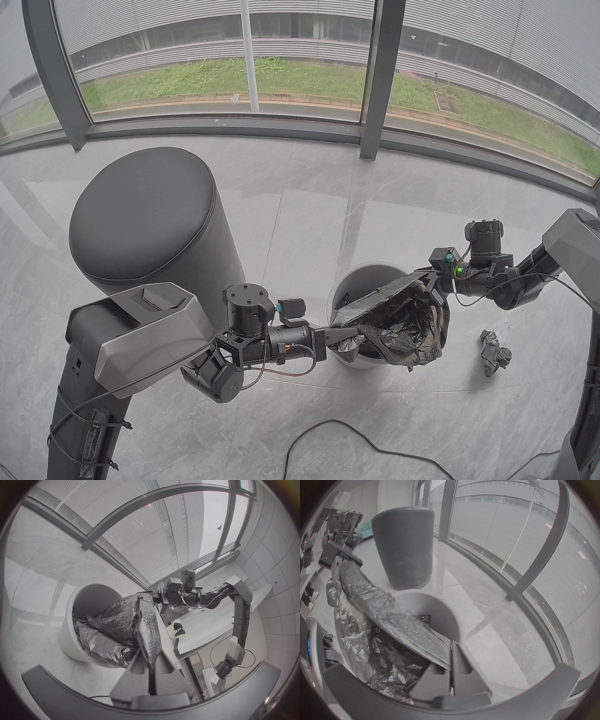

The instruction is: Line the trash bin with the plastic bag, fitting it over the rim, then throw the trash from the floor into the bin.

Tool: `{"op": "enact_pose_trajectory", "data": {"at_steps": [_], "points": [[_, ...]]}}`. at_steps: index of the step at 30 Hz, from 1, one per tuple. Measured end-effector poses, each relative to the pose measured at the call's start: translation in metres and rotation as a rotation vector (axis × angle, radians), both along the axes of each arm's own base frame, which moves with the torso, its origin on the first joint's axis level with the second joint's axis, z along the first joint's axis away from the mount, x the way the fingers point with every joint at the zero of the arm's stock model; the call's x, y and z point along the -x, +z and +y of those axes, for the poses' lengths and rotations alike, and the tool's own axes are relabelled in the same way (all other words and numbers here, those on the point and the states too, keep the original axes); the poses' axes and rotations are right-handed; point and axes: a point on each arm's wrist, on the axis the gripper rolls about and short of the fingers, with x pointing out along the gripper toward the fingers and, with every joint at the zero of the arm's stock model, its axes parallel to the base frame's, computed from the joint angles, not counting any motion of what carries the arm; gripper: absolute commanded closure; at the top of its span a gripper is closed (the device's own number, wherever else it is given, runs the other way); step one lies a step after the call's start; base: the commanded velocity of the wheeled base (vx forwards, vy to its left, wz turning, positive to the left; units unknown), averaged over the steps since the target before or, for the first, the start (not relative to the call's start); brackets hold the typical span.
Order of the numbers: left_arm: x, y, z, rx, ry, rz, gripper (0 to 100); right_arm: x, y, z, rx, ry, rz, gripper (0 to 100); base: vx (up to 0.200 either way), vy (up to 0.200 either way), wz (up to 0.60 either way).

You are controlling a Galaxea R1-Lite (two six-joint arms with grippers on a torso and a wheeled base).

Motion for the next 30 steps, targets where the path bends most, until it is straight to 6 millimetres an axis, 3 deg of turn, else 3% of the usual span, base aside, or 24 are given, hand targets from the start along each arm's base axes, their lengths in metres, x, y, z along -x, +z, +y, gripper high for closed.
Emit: {"op": "enact_pose_trajectory", "data": {"at_steps": [12,13,21,30], "points": [[-0.029,0.005,0.006,-0.013,0.044,0.021,100,-0.023,-0.006,0.003,-0.068,-0.031,-0.043,100,0.000,0.000,0.00],[-0.029,0.005,0.006,-0.016,0.045,0.027,0,-0.023,-0.006,0.003,-0.068,-0.031,-0.044,100,0.000,0.000,0.00],[-0.034,-0.002,0.015,-0.065,0.063,0.071,0,-0.028,-0.003,0.006,-0.072,-0.026,-0.063,100,0.000,0.000,0.00],[-0.027,-0.005,0.031,-0.132,0.083,0.174,0,-0.019,0.004,0.014,-0.074,-0.005,-0.058,100,0.000,0.000,0.00]]}}
